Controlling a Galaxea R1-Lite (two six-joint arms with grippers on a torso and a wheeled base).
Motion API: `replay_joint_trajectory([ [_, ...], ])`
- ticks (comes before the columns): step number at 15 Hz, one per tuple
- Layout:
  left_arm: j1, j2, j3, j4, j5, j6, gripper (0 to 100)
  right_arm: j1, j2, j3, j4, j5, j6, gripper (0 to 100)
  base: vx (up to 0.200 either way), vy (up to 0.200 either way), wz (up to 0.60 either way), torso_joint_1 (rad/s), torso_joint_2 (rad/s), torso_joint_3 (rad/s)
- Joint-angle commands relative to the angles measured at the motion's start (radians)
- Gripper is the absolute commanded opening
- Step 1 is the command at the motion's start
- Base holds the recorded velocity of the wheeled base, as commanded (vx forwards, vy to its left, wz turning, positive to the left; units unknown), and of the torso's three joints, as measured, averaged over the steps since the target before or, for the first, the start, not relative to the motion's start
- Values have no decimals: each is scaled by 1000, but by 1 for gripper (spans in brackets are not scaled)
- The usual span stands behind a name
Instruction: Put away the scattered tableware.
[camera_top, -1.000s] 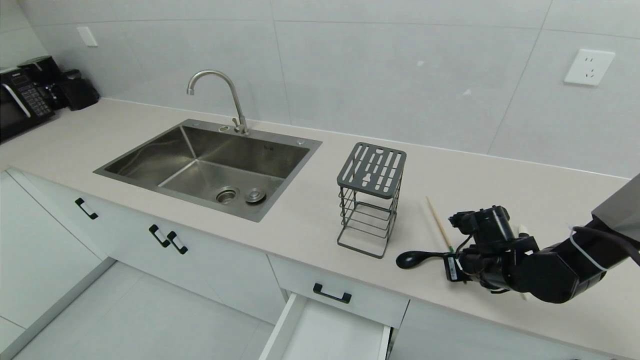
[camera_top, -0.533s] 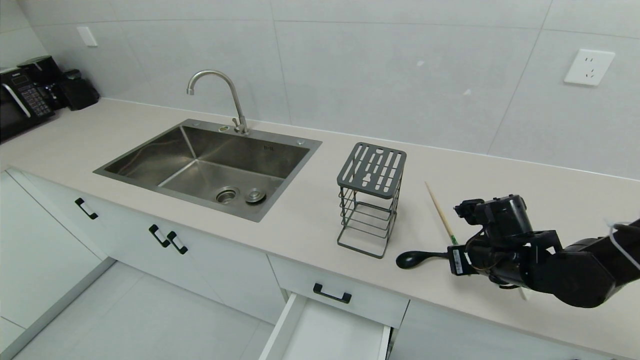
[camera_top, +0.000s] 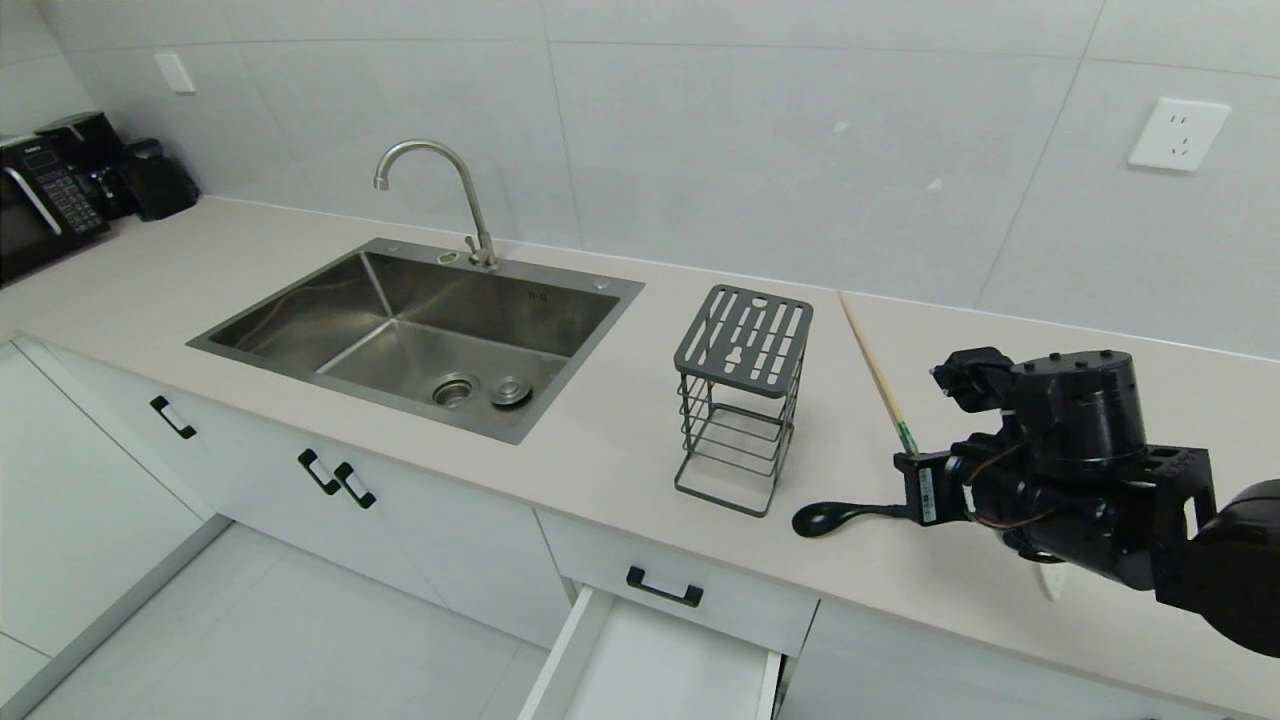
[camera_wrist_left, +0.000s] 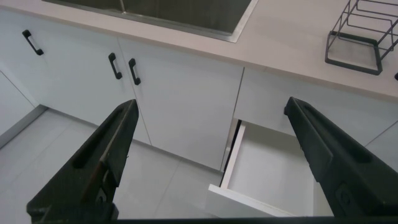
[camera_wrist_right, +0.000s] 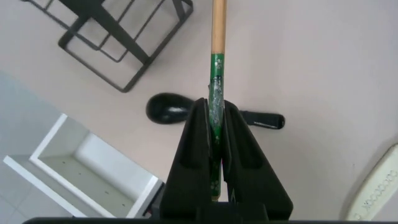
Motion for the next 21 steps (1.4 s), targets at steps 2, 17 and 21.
replay_joint_trajectory([
  [2,0,1,0,-1,1,0,100,1,-110,70,-36,28,-85,0,0,0,0,0,0,0],
  [17,0,1,0,-1,-1,0,100,30,-253,274,-42,496,-436,0,0,0,0,0,0,0],
  [21,0,1,0,-1,-1,0,100,136,-184,260,18,597,-390,0,0,0,0,0,0,0],
])
